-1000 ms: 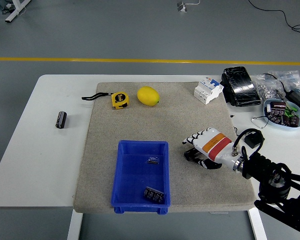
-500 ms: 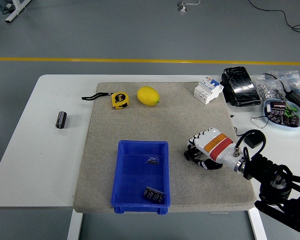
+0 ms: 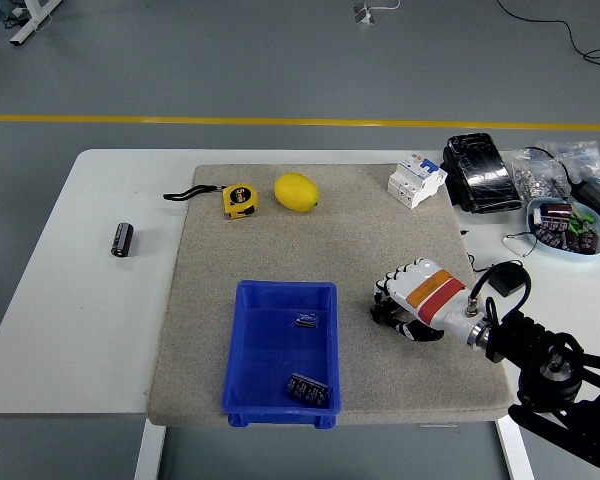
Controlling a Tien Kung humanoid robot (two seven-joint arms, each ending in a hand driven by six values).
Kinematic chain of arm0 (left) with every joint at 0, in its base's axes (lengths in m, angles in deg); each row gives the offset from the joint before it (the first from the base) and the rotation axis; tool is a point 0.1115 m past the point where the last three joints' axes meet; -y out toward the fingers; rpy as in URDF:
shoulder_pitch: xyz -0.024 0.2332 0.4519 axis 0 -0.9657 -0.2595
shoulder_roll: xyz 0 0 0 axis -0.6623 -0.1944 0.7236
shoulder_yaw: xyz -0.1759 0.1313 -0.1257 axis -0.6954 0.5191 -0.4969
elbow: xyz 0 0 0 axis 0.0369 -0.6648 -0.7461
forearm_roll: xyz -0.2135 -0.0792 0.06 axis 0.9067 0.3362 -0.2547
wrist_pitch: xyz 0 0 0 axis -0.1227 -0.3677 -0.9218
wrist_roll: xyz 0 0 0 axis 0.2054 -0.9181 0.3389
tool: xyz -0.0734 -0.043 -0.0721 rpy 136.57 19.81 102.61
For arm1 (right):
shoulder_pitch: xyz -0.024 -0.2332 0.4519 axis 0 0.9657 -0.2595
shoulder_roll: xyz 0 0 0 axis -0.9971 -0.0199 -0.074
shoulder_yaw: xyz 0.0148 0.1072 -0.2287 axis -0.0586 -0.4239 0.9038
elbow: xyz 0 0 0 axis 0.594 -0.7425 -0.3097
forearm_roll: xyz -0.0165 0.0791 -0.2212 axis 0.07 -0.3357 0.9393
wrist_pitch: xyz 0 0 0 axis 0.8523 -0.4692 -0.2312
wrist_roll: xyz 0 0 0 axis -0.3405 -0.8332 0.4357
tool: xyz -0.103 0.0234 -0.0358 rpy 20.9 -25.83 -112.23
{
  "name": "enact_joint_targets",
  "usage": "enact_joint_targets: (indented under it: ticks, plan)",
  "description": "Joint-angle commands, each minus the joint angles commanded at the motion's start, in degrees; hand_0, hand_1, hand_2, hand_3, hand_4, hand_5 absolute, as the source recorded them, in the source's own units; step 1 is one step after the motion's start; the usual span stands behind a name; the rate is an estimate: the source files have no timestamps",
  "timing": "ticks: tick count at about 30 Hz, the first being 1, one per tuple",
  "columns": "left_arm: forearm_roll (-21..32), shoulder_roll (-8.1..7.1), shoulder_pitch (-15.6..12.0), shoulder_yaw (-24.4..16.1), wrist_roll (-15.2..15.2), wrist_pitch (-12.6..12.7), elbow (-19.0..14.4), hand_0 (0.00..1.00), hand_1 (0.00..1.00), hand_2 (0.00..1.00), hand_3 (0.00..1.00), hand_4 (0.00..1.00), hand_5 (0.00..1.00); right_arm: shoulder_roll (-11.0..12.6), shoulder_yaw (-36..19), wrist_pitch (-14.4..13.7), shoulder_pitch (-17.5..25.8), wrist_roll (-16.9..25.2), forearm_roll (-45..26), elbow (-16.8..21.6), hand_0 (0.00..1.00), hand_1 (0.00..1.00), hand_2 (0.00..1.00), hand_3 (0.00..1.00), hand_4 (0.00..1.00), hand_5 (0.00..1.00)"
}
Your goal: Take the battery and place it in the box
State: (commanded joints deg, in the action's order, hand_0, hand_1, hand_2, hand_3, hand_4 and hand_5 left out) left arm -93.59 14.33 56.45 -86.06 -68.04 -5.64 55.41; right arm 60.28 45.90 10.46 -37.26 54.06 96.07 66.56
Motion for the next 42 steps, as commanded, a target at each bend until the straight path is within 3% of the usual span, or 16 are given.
enact_joint_targets:
  ticks: [22, 42]
  plan:
    - [-0.24, -0.05, -0.2, -0.1, -0.04, -0.17, -0.03, 0.688, 0.678, 0.713, 0.623, 0.641, 0.654, -0.06, -0.06, 0.04, -0.07, 0.03, -0.3, 0.45, 0.258, 0.433, 0.481, 0.489, 0.703, 0.121]
    - [0.42, -0.28, 0.15, 0.35, 0.18, -0.08, 0.06, 0.688, 0.674, 0.71, 0.62, 0.64, 0.655, 1.43, -2.93, 0.59, -0.78, -1.09, 1.44, 4.13, 0.259, 0.433, 0.483, 0.488, 0.686, 0.113]
